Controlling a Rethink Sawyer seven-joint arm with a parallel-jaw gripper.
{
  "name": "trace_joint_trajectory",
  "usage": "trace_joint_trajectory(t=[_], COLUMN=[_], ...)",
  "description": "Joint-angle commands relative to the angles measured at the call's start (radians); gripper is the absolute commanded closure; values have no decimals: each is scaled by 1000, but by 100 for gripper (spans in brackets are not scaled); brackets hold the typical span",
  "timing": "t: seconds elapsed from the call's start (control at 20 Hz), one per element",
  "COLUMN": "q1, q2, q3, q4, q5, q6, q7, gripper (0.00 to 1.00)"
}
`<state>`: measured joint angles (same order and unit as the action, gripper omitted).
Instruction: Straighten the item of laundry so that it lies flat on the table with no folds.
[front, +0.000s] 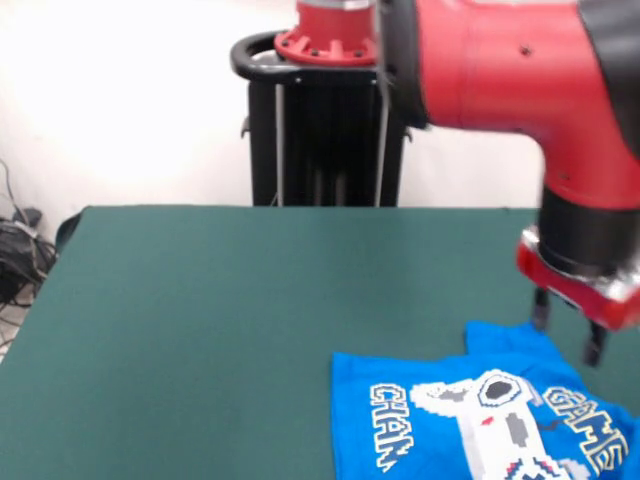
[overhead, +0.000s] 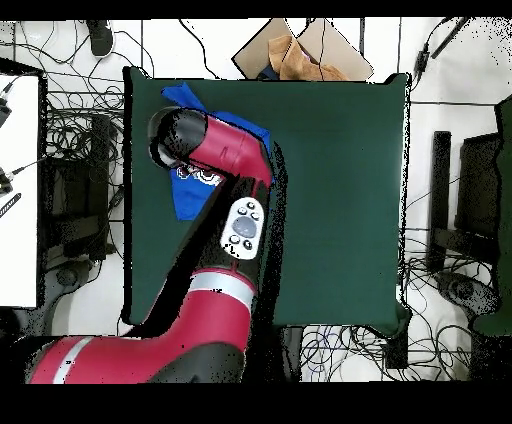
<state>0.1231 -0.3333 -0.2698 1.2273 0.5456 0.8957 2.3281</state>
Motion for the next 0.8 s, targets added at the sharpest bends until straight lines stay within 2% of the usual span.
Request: trace_joint_trajectory(t=[0.05, 0.25, 0.45, 0.6, 0.8], q1=[-104, -129, -153, -178, -210], q2=[-37, 10, 91, 135, 173], q3=[-39, -92, -117, -98, -34], q4=[-98, -174, -204, -204, -163], q5=[-101, -201, -266, -282, -274], q6=[201, 201, 126, 53, -105], q7=[93, 86, 104, 109, 104], gripper=[0, 0, 0, 0, 0])
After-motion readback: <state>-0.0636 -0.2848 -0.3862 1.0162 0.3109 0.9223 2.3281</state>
